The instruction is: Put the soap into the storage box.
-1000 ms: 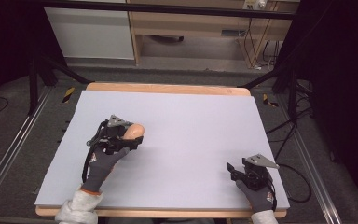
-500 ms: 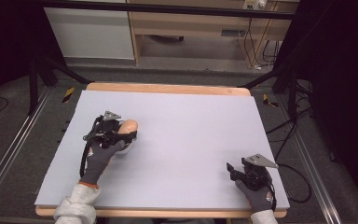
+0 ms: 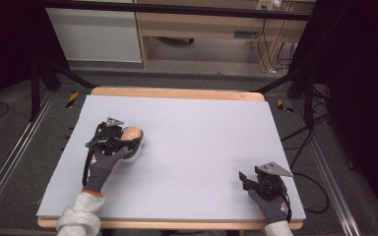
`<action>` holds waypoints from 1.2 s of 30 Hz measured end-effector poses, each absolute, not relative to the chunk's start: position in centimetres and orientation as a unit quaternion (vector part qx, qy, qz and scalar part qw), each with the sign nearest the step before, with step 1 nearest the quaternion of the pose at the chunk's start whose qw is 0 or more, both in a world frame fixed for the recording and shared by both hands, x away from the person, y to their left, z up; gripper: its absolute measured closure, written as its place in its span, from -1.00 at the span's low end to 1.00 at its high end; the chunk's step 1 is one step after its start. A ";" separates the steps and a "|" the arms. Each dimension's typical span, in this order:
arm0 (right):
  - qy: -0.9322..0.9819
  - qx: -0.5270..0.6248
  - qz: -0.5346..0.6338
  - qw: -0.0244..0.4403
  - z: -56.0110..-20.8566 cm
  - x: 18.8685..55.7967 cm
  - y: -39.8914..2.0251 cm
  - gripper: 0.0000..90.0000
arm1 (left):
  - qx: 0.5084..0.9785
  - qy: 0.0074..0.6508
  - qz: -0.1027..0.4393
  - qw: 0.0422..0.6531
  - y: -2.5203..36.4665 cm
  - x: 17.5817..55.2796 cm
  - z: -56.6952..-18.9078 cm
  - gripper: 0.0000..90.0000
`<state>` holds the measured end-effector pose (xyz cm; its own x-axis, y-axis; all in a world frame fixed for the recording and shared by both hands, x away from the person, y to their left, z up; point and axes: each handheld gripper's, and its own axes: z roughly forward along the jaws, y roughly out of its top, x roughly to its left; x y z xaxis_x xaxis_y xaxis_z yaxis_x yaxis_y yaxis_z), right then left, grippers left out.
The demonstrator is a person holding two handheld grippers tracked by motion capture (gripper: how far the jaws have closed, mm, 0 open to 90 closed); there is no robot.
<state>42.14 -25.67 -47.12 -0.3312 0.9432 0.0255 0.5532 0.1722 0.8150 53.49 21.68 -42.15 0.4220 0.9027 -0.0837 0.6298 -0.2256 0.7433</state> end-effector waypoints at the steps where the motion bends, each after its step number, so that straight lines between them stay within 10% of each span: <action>1: 0.721 0.519 0.381 0.256 -47.1 42.1 -25.7 -0.24 | 0.760 0.504 0.187 0.364 21.7 53.5 -42.2 -0.30; 36: 0.721 0.518 0.382 0.256 -47.1 42.1 -25.6 -0.25 | 0.760 0.513 0.186 0.353 21.8 53.3 -43.0 -0.29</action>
<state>42.08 -25.64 -47.12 -0.3321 0.9429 0.0258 0.5521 0.1721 0.8158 53.26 21.79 -42.98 0.4040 0.9113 -0.0795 0.6488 -0.2242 0.7272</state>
